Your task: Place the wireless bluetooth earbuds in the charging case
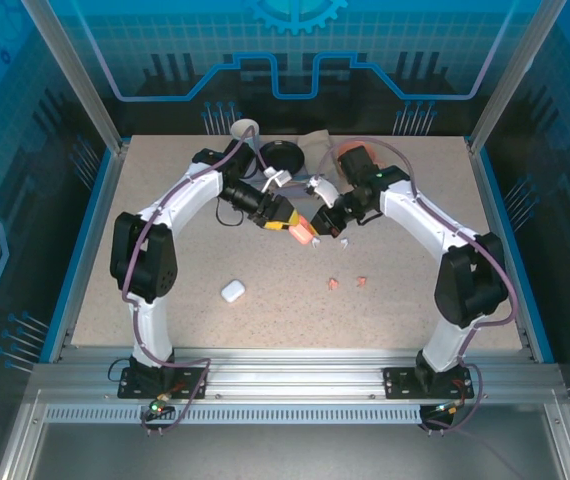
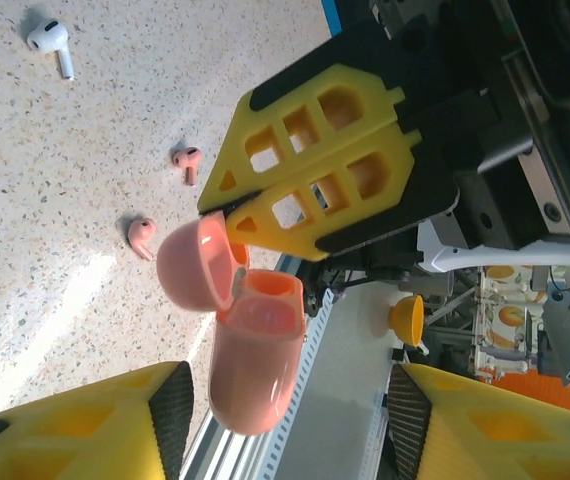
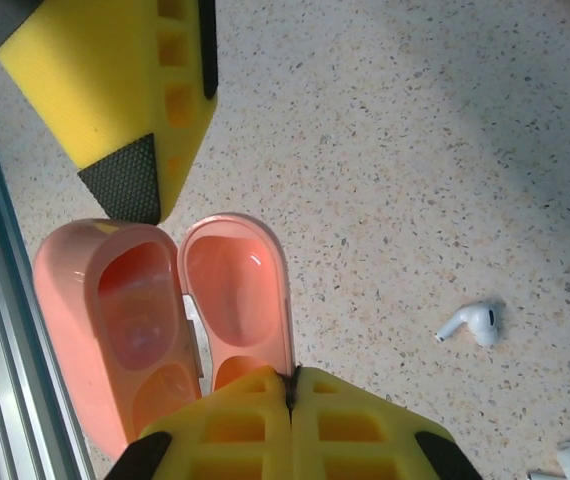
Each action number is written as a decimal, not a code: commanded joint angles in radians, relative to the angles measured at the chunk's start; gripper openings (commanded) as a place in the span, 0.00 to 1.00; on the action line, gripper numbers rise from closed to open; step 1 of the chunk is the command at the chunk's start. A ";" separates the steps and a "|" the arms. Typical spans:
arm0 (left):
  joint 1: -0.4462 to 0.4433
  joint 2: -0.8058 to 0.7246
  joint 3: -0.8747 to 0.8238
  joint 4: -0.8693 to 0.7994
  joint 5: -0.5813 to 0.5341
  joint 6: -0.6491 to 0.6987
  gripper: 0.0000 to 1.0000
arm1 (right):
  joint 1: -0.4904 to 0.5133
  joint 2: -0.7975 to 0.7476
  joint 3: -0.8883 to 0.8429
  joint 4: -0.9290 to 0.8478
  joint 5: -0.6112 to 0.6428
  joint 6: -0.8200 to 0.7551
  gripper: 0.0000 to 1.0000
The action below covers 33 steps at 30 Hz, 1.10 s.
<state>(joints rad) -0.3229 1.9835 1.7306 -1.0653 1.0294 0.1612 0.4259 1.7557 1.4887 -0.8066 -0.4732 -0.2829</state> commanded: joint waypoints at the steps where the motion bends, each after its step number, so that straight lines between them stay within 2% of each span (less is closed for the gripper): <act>1: -0.005 0.026 0.025 -0.048 0.020 0.037 0.56 | 0.039 0.006 0.044 -0.042 0.029 -0.034 0.00; 16: -0.009 0.043 0.012 -0.116 0.045 0.104 0.50 | 0.059 0.014 0.067 -0.050 0.059 -0.039 0.00; 23: -0.010 0.055 0.007 -0.149 0.082 0.143 0.42 | 0.063 0.017 0.080 -0.065 0.067 -0.047 0.00; 33: -0.011 0.073 0.000 -0.182 0.089 0.178 0.41 | 0.089 0.025 0.115 -0.091 0.100 -0.057 0.00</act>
<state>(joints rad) -0.3264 2.0468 1.7374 -1.2118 1.0828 0.2989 0.4988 1.7641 1.5661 -0.8669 -0.3813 -0.3202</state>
